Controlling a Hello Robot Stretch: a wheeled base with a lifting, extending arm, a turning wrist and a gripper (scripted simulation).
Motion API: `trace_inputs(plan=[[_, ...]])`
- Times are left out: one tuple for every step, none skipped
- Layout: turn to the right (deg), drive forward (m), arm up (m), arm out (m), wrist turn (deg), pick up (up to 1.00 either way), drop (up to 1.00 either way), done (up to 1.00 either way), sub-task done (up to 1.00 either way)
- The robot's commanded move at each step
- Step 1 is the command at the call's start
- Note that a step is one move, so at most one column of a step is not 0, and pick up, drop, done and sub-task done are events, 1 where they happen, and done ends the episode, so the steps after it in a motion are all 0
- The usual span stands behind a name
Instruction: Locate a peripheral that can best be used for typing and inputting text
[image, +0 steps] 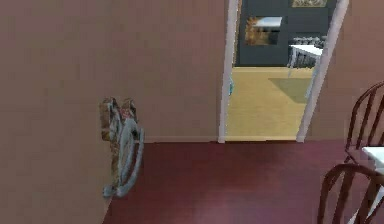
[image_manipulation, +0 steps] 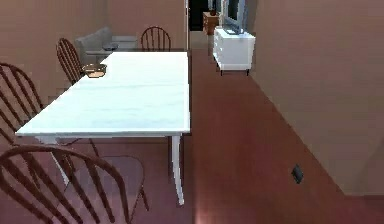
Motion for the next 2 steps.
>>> trace_inputs(plan=[[0.0,0.75,0.0,0.0,0.0,0.0,0.0,0.0,0.0],[36.0,0.0,0.0,0.0,0.0,0.0,0.0,0.0,0.0]])
